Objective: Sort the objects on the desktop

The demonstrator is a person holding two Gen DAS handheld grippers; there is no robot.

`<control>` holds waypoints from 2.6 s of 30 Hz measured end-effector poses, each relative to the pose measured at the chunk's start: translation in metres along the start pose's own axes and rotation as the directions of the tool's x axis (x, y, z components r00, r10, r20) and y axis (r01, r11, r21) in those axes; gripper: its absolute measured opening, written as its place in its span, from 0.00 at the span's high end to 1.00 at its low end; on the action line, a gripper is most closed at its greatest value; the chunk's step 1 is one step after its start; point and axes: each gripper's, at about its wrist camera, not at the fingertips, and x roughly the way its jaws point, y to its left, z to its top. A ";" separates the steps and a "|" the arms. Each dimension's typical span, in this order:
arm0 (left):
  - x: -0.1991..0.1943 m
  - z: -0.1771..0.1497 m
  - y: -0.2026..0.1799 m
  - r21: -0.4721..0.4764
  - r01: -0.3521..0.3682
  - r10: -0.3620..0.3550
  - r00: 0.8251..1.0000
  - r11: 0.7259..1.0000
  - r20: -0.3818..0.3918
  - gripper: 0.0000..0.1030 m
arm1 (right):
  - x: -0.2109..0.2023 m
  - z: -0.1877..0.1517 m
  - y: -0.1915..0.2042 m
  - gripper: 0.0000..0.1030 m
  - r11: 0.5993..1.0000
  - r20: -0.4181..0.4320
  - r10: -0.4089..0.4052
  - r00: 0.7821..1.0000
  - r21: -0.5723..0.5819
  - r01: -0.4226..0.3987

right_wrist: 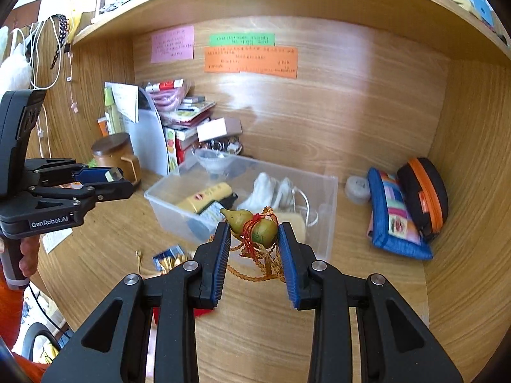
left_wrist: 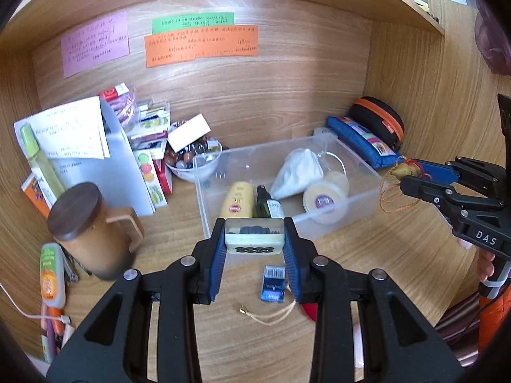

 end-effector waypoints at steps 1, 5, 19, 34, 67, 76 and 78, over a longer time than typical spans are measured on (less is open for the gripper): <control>0.001 0.002 0.001 0.000 0.002 -0.002 1.000 1.000 0.000 0.68 | 0.001 0.002 0.000 0.73 1.000 0.003 0.000 1.000 -0.001 0.000; 0.010 0.011 0.004 -0.002 0.006 -0.006 1.000 1.000 -0.003 0.68 | 0.010 0.013 0.000 0.73 1.000 0.012 0.005 1.000 -0.009 -0.005; 0.050 0.043 0.019 -0.020 -0.001 0.000 0.999 1.000 -0.034 0.68 | 0.049 0.049 -0.003 0.73 0.998 0.014 0.064 0.998 0.000 -0.064; 0.119 0.058 0.032 -0.023 -0.015 0.011 0.990 1.000 -0.141 0.68 | 0.138 0.065 0.010 0.72 0.994 -0.140 0.096 0.985 -0.043 -0.103; 0.168 0.064 0.037 0.048 0.003 0.009 0.969 0.999 -0.246 0.68 | 0.212 0.067 -0.004 0.62 0.992 -0.326 0.032 0.945 -0.104 -0.070; 0.151 0.065 0.040 0.037 -0.009 0.016 0.977 0.999 -0.214 0.56 | 0.192 0.064 -0.002 0.50 0.993 -0.296 0.018 0.955 -0.102 -0.050; 0.146 0.065 0.040 0.031 -0.009 0.015 0.978 0.999 -0.207 0.55 | 0.184 0.065 -0.003 0.50 0.994 -0.286 0.015 0.958 -0.096 -0.045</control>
